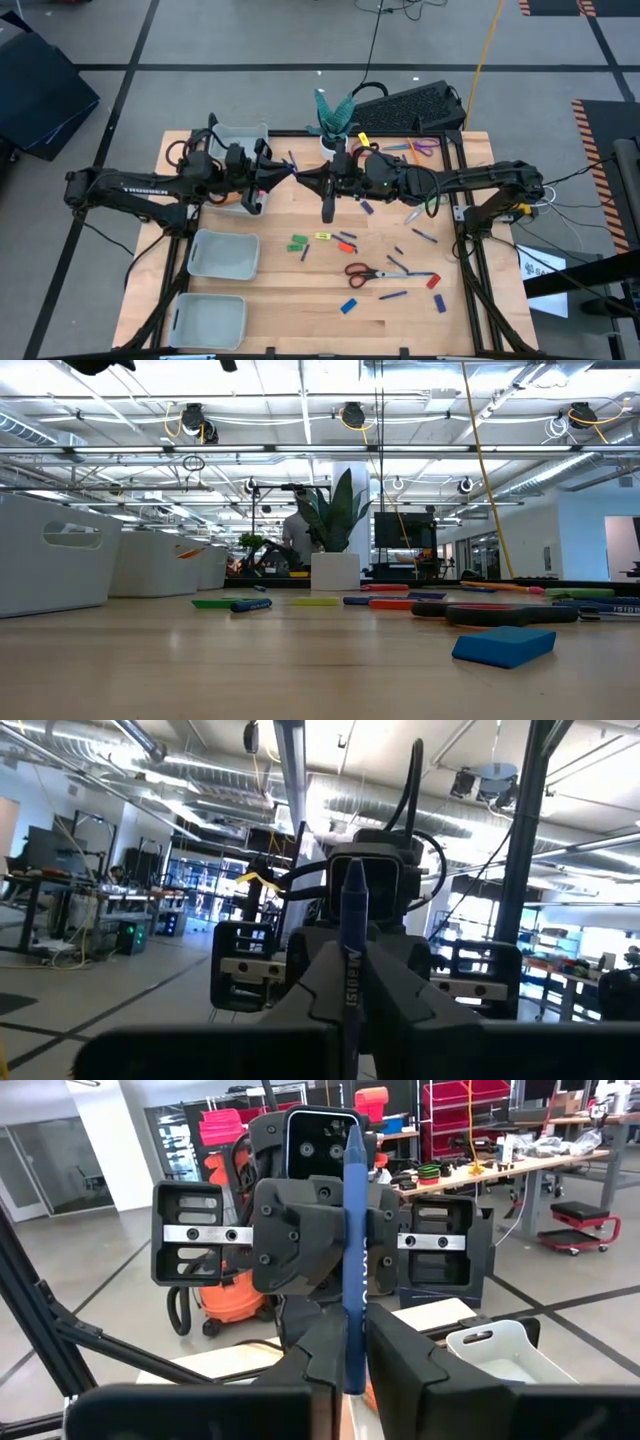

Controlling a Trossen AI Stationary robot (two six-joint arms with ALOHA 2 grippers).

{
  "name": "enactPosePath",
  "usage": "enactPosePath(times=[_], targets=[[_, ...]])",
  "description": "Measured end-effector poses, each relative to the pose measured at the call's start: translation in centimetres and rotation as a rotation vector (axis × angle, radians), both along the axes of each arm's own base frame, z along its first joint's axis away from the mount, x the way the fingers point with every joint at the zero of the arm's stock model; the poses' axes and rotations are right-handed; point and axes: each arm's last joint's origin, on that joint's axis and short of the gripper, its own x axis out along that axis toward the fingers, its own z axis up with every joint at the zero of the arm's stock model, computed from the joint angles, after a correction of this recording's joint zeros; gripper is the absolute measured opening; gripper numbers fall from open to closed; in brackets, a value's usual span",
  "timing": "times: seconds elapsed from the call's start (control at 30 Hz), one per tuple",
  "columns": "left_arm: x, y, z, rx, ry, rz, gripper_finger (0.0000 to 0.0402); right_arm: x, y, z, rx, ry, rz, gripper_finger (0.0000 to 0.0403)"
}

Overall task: Sort crayons/erasers/pens/pencils in bins
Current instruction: Put the blue crayon into the top gray bin

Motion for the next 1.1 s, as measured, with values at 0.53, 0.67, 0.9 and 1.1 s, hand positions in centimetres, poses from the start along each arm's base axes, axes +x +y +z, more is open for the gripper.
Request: enactPosePath(times=[0.53, 0.67, 0.9, 1.1], targets=[[-3.1, 3.5, 4.6, 0.153, 0.681, 0.259, 0.0014, -0.3, 0.8, -1.7, 0.019, 0.179, 0.002, 0.0219], [-5.9, 5.5, 5.2, 0.169, 0.939, 0.380, 0.0014, -0.5, 1.5, -2.4, 0.009, 0.255, -0.006, 0.0235], [-8.2, 11.0, 0.7, 0.007, 1.350, 0.618, 0.0014, -0.8, 2.3, -3.2, 0.005, 0.335, 0.010, 0.0237], [-8.0, 17.4, -4.0, -0.209, 1.564, 0.747, 0.0014, -0.9, 2.3, -3.2, 0.020, 0.342, 0.007, 0.0237]])
